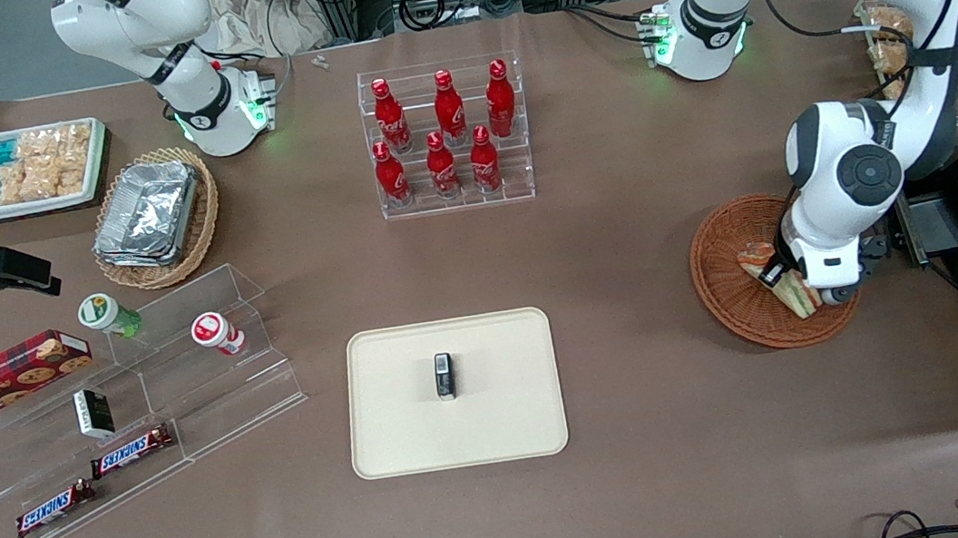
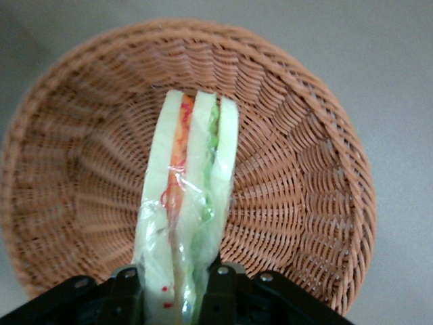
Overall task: Place sandwich from basket to tray
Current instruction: 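Lift the sandwich up out of the basket with the left gripper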
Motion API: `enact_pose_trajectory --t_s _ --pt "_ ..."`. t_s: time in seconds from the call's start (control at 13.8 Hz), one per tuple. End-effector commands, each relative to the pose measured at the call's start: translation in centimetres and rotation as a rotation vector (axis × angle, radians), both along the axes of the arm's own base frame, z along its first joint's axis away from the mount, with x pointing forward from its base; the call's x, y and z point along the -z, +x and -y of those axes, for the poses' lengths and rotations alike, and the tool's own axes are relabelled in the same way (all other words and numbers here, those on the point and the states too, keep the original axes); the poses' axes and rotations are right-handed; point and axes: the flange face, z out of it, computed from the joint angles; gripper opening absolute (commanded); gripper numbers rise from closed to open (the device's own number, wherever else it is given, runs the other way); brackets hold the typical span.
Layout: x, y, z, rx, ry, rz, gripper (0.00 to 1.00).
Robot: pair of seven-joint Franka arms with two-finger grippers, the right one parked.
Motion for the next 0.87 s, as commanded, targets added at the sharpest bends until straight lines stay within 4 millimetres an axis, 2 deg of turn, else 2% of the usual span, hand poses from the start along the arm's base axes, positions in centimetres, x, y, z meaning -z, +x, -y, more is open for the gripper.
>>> enact_pose_trajectory --t_s 0.0,0.29,0.44,0.58,0.65,0.73,0.8 --pt "-5.9 2.1 0.2 0.016 0.047 -0.029 0.00" --pt "-14.9 2.6 0.2 0.132 0.018 0.033 0.00" --pt "-19.7 3.7 0.5 0.142 -0.032 0.025 0.00" --pt "-25.1 5.2 1.1 0.252 -0.085 0.038 0.00" --pt "-27.3 5.9 1.5 0.316 -0.125 0.059 0.04" --pt "-28.8 6.0 2.1 0.327 -0.165 0.079 0.02" --pt "-29.4 5.9 3.7 0.341 -0.202 0.088 0.00"
